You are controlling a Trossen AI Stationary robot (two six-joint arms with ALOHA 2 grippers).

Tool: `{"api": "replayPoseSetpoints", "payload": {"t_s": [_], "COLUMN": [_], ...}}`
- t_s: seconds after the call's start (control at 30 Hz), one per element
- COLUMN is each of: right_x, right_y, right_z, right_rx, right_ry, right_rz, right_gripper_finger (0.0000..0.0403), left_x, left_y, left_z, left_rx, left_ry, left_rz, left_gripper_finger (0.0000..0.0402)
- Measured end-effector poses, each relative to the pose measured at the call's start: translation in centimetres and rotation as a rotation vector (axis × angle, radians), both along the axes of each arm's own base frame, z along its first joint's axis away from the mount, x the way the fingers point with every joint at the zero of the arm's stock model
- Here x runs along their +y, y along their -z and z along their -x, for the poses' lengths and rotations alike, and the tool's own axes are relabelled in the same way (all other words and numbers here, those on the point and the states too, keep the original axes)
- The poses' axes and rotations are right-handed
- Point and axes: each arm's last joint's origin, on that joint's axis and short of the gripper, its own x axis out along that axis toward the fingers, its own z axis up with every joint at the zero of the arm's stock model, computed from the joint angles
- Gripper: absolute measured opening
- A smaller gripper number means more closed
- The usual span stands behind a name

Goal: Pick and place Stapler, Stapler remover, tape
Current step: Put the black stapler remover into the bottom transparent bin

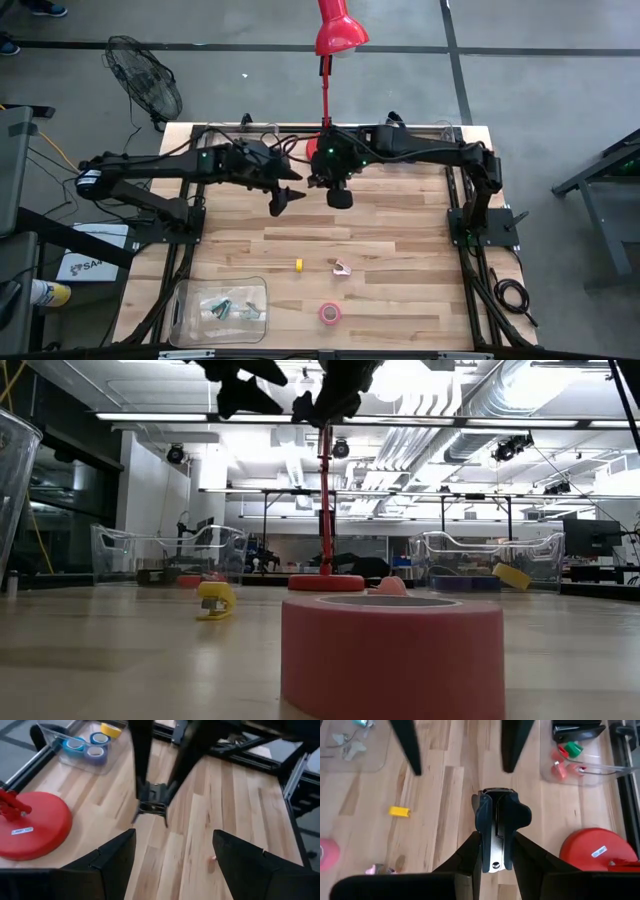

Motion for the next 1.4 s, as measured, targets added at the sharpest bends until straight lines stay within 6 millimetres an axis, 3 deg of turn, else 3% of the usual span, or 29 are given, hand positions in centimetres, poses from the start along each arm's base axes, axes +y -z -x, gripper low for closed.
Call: {"api": "replayPoseSetpoints", "payload": {"t_s": [0.9, 1.4], "right_x": [0.2, 0.3], "right_y": [-0.4, -0.3], "right_z": [-0.7, -0.5], "right_rx": [-0.086, -0.070], "right_ry": [-0.014, -0.024], "right_rz": [-0.070, -0.062], "right_gripper_finger": [0.0074, 0.0074], "left_x": [0.4, 0.3], "left_y": [0.5, 0.6], "left_z": [-1.8, -1.9], "left_rx": [-0.048, -0.043], "left_ry": [-0.038, -0.004], "left_rz": [-0.070, -0.081], "left_gripper_finger": [0.0255, 0.0098]}}
